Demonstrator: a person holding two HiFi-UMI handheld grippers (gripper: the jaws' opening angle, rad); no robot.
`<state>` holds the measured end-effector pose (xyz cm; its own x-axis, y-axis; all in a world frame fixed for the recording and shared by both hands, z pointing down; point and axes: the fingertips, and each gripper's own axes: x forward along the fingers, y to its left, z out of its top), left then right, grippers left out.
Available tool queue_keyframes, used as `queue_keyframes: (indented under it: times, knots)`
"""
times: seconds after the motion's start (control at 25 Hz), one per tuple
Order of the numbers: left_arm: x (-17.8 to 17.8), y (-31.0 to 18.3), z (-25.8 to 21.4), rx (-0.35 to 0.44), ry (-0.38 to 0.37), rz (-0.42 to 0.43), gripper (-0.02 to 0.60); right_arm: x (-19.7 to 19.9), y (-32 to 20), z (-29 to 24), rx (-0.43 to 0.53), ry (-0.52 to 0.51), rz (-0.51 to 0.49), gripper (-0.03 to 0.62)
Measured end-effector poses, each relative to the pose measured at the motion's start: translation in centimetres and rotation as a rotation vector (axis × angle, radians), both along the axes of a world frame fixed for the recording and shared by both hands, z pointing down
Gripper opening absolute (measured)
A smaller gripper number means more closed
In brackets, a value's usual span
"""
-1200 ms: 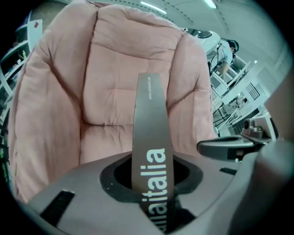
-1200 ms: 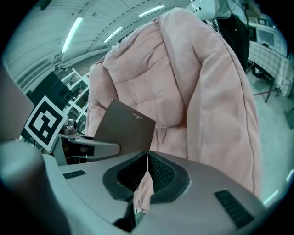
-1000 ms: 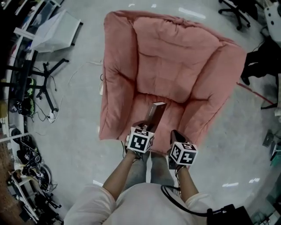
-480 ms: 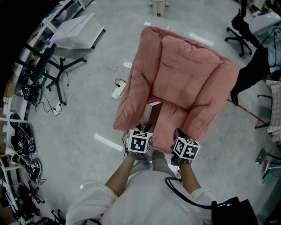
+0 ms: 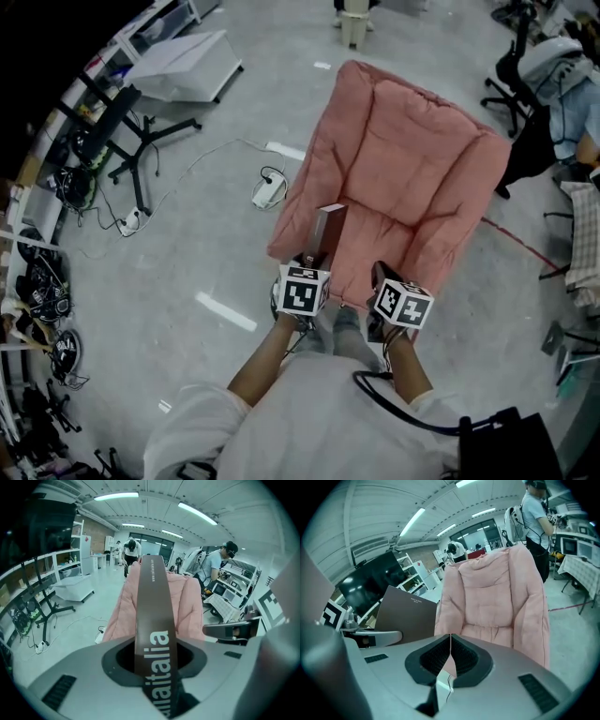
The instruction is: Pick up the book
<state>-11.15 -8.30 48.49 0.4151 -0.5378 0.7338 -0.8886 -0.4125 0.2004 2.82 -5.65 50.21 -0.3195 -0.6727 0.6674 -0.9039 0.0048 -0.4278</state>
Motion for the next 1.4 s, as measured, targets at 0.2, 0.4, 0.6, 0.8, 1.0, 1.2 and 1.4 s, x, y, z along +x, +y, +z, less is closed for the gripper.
queue_keyframes:
  times: [0.2, 0.4, 0.6, 0.8, 1.0, 1.2, 1.4]
  knots:
    - [-2.2, 1.6, -1.4, 0.043, -0.002, -0.003, 0.144, -1.9, 1.6, -2.4, 0.046, 0.041, -0.013, 0.031]
    - [-3.7, 3.1, -2.9, 0.066, 0.017, -0.013, 0.144, -3.6, 3.0, -3.6, 0.074, 0.076, -0.038, 0.031]
    - [-4.0, 4.1, -3.5, 0.09, 0.035, -0.024, 0.144, -4.6, 4.3, -3.8, 0.077, 0.1, -0.067, 0.031]
    - [-3.8, 4.8, -4.7, 0.104, 0.02, -0.025, 0.144, -4.8, 4.7, -5.2, 0.106, 0.127, -0.093, 0.031]
    - [-1.8, 5.4, -5.5, 0.141, -0.004, -0.015, 0.144, -3.5, 5.2, -5.7, 0.123, 0.114, -0.104, 0.031]
    - [0.5, 6.9, -5.9, 0.102, -0.005, -0.032, 0.144, -1.5, 5.9, -5.9, 0.124, 0.094, -0.11, 0.031]
    - [1.6, 7.6, -6.0, 0.115, -0.032, -0.026, 0.144, -0.2, 6.6, -5.5, 0.121, 0.076, -0.1, 0.031]
